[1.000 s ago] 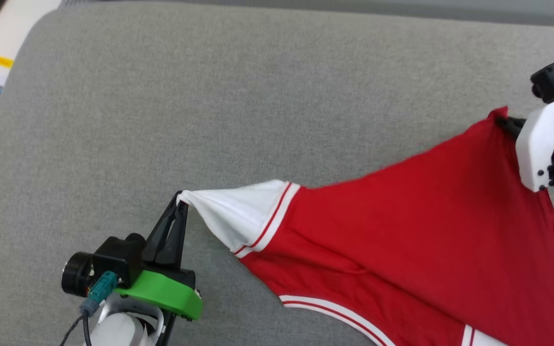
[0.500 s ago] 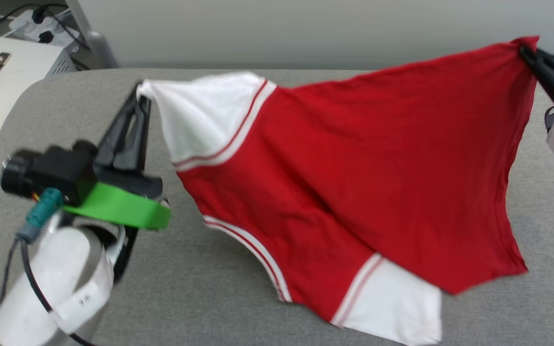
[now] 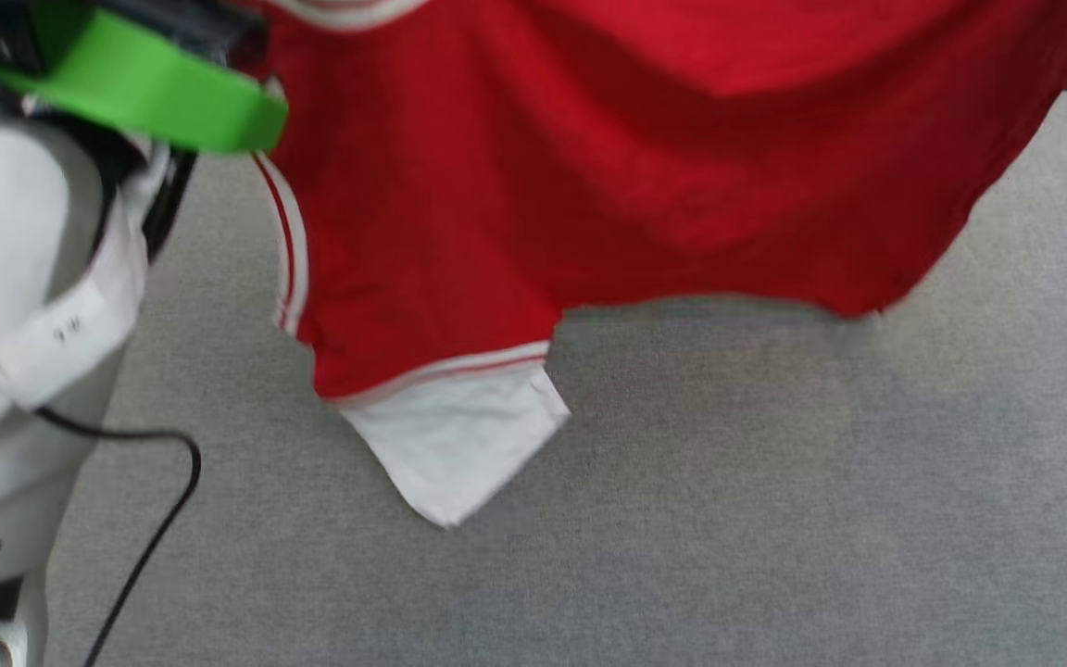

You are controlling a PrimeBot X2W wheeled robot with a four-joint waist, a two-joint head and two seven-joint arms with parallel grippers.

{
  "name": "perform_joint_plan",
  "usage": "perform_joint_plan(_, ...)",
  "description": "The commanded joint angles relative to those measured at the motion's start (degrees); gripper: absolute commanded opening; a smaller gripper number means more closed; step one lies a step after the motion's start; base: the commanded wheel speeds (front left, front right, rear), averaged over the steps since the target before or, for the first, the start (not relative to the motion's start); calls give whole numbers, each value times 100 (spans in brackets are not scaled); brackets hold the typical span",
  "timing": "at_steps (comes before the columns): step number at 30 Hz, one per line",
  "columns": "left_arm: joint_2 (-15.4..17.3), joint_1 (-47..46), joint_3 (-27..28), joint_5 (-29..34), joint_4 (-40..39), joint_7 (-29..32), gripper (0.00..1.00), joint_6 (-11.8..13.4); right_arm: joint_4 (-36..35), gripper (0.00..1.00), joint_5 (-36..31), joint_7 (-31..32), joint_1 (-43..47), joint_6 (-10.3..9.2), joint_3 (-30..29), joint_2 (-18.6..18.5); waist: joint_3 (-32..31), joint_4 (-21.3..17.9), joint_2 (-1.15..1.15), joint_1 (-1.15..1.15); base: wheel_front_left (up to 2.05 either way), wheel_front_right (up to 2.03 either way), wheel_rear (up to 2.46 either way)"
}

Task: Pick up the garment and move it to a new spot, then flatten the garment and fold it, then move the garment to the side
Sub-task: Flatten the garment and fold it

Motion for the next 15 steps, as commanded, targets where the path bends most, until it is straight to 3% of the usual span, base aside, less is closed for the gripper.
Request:
perform_joint_plan(1, -62, -365, -19, 39, 128, 36, 0, -75, -38, 0, -97, 52, -205, -4, -99, 79, 335, -73, 0, 0, 0, 0, 0)
perform_joint_plan(8, -149, -2082, -59, 94, 1039, 88, 0, -313, 229, 0, -484, 235, -1281, -4, -459, 414, 1210, -188, 0, 0, 0, 0, 0)
perform_joint_plan(15, -132, -3968, -300, 320, 2114, -72, 0, -441, 1133, 0, -1094, -56, -2948, -4, -541, 855, 1946, -347, 0, 0, 0, 0, 0)
